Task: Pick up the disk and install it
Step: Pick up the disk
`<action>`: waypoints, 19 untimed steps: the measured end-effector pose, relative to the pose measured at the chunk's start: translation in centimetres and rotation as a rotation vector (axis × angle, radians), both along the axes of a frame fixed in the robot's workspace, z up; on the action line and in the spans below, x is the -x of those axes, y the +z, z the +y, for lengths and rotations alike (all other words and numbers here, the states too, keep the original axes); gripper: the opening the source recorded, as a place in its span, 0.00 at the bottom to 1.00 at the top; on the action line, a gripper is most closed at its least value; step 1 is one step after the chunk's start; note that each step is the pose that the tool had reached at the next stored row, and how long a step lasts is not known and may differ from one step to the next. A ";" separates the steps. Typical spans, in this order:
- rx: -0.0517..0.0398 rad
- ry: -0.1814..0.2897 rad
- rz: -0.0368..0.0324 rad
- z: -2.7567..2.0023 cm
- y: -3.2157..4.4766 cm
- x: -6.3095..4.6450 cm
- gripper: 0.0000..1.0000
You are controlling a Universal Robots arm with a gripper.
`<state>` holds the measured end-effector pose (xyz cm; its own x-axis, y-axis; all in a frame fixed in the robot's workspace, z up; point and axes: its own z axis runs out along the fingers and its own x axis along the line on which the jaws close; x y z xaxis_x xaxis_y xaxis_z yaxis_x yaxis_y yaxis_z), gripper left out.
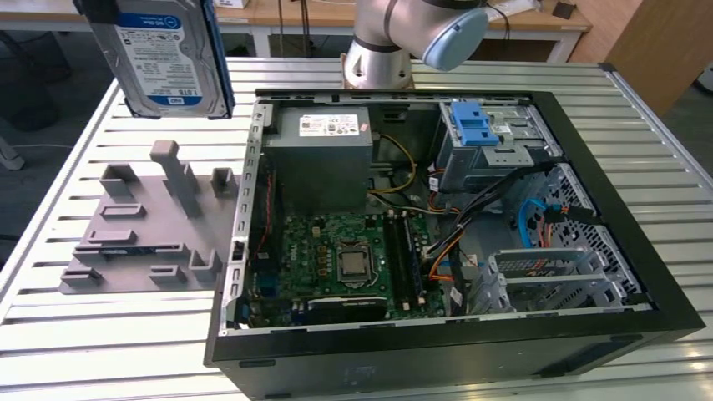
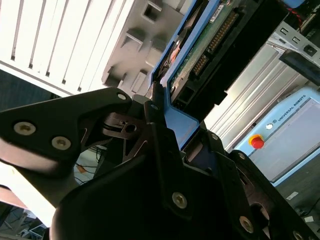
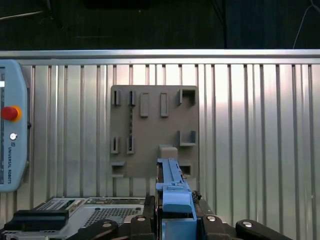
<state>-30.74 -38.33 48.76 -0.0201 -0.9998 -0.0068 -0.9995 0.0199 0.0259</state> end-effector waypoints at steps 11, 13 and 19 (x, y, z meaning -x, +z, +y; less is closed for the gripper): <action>0.0000 0.000 0.0006 -0.93 0.00 -2.2 0.36; 0.0000 0.000 0.0007 -1.09 0.00 -2.5 0.36; 0.0000 0.000 0.0009 -1.61 0.00 -3.6 0.36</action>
